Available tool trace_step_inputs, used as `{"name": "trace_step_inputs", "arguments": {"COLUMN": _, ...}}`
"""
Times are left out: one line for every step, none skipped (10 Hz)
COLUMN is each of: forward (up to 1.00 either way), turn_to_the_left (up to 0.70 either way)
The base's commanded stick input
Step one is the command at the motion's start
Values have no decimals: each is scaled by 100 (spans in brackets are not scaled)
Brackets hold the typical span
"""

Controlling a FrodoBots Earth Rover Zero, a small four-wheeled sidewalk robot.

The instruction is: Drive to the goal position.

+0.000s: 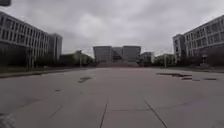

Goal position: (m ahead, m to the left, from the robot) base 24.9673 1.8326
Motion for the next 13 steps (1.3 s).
{"name": "trace_step_inputs", "arguments": {"forward": 70, "turn_to_the_left": 0}}
{"name": "trace_step_inputs", "arguments": {"forward": 70, "turn_to_the_left": 0}}
{"name": "trace_step_inputs", "arguments": {"forward": 70, "turn_to_the_left": 0}}
{"name": "trace_step_inputs", "arguments": {"forward": 70, "turn_to_the_left": 0}}
{"name": "trace_step_inputs", "arguments": {"forward": 70, "turn_to_the_left": 0}}
{"name": "trace_step_inputs", "arguments": {"forward": 70, "turn_to_the_left": 0}}
{"name": "trace_step_inputs", "arguments": {"forward": 70, "turn_to_the_left": 0}}
{"name": "trace_step_inputs", "arguments": {"forward": 70, "turn_to_the_left": 0}}
{"name": "trace_step_inputs", "arguments": {"forward": 70, "turn_to_the_left": 0}}
{"name": "trace_step_inputs", "arguments": {"forward": 70, "turn_to_the_left": 0}}
{"name": "trace_step_inputs", "arguments": {"forward": 70, "turn_to_the_left": 0}}
{"name": "trace_step_inputs", "arguments": {"forward": 70, "turn_to_the_left": 0}}
{"name": "trace_step_inputs", "arguments": {"forward": 70, "turn_to_the_left": 0}}
